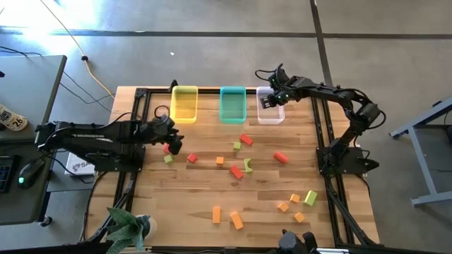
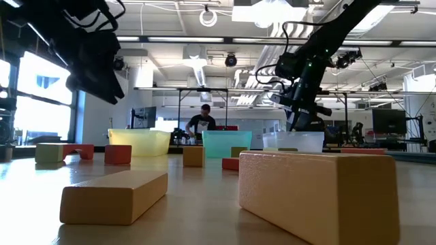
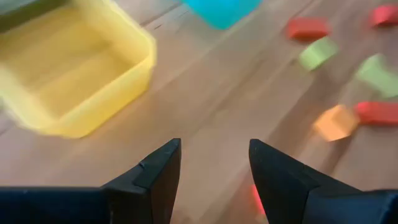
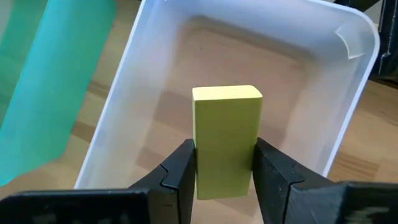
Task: Sort & place blocks by color
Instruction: Put the green block into the transparent bin, then put the orange block into the yellow bin
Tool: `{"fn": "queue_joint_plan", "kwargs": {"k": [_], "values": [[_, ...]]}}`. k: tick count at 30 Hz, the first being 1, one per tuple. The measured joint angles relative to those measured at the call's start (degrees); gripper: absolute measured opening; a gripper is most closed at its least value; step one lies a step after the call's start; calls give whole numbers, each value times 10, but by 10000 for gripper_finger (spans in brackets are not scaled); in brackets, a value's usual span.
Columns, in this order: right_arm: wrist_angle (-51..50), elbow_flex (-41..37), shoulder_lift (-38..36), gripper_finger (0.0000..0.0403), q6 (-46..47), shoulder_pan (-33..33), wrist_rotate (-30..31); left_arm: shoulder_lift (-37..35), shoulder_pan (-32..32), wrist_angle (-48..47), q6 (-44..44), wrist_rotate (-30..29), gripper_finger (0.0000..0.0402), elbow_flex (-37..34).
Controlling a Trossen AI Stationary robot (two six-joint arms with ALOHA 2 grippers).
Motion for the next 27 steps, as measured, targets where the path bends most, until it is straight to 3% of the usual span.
{"fn": "queue_joint_plan", "kwargs": {"k": [8, 17, 27], "values": [[-2, 0, 0, 108, 1, 1, 3, 80, 41, -109, 8, 22, 179, 73], [-1, 0, 0, 114, -19, 5, 1, 124, 49, -191, -31, 21, 179, 90], [1, 0, 0, 204, -24, 8, 11, 129, 49, -247, -67, 20, 179, 90]]}}
